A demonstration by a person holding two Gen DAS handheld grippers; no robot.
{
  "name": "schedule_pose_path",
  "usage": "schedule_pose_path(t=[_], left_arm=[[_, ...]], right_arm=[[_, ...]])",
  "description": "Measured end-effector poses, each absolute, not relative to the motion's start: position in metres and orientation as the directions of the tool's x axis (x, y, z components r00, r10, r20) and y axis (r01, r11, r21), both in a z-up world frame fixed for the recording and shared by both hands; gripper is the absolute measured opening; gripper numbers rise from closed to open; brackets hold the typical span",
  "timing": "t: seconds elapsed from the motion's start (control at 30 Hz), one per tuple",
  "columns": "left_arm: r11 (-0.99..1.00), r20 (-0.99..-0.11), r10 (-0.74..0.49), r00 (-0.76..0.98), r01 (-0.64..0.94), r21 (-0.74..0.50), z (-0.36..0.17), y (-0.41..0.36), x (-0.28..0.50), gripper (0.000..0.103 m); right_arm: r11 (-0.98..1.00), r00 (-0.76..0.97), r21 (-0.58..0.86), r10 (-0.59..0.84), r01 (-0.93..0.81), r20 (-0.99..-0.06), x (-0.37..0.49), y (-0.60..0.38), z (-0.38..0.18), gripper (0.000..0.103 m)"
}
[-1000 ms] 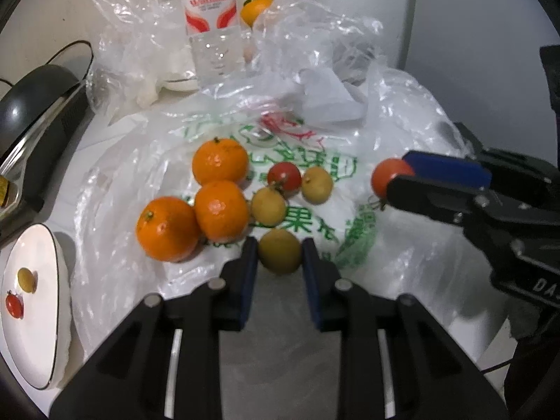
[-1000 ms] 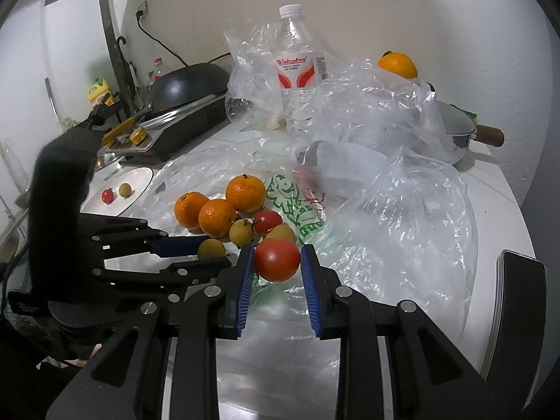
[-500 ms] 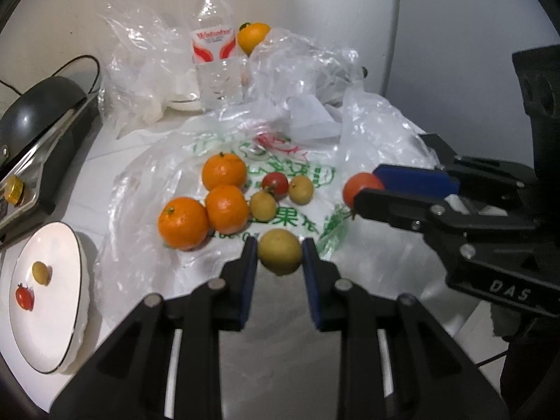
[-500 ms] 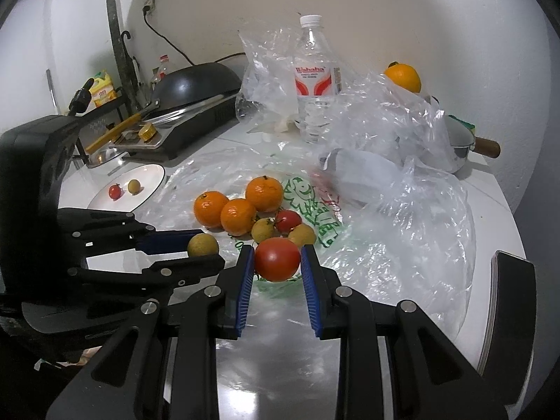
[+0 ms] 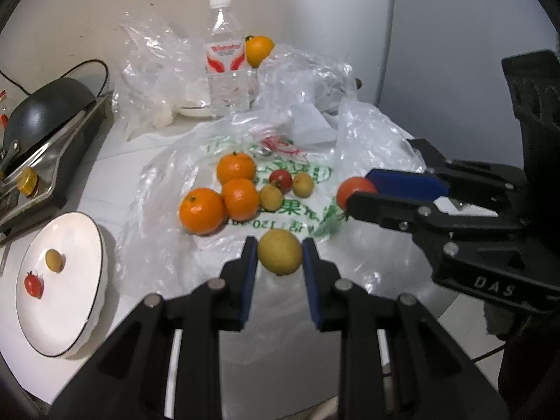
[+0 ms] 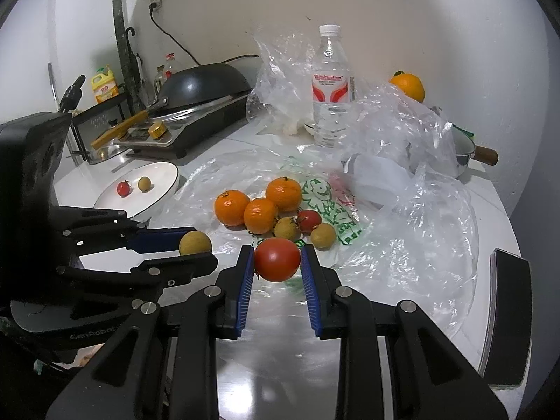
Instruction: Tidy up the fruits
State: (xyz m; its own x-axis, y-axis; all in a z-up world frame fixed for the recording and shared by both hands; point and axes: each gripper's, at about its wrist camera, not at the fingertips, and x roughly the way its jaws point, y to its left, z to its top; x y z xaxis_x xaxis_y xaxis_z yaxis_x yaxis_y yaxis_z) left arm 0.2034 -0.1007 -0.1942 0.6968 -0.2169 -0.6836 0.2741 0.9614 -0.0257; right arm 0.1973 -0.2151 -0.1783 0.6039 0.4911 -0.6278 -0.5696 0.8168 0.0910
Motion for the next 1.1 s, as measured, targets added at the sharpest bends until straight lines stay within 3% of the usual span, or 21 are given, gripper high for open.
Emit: schedule_pose_path(t=[1.1], left_arm=[[0.970,-0.619,-0.219,0.754,0.236,-0.056,-0.181,-0.011,0.171,0.026]], right_arm=[[0.775,0.597,-0.012,0.477,-0.632,-0.645,0.178,-0.117,-0.164,0.029]])
